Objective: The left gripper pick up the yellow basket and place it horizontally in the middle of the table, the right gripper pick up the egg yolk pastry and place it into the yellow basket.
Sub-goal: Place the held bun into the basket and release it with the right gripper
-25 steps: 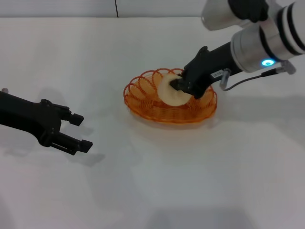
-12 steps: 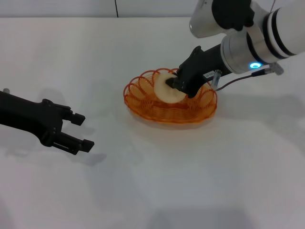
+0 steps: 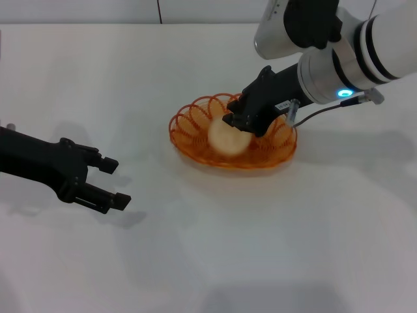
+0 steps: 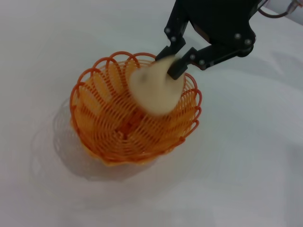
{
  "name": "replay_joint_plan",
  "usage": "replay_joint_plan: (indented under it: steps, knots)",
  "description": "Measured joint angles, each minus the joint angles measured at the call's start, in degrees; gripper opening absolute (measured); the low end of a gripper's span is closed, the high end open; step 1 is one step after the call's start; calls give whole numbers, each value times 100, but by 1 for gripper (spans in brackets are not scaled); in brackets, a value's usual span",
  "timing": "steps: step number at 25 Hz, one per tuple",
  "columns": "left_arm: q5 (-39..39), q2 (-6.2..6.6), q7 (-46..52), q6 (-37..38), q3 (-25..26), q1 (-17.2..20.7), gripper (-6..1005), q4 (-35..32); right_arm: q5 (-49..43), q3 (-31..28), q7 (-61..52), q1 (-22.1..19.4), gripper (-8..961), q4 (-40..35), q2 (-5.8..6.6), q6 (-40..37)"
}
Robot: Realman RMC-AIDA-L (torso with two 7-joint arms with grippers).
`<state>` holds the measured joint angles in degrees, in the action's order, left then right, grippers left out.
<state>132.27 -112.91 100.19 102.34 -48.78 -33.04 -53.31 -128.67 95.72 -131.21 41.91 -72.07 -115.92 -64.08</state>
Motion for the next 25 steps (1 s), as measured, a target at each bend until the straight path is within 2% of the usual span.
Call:
replay_joint_plan:
  steps: [1,6,14,20,25]
  knots:
    - [0,0,0,-1,0,0,885,0,0,0,0,0,55,0,0,1]
    - [0,-3,0,-3,0,0,885,3,10,0,1,0,220,1,0,21]
    - [-7,-3,-58,-4,33,59,885,5,56,-42,36,-218,289,-234,9,95]
    - [-25,-3,-99,15,47,95,885,1,288,-280,421,-1055,487,-940,10,228]
    - [-42,-2,-157,29,52,164,885,-20,1076,-874,1075,-1644,690,-979,22,196]
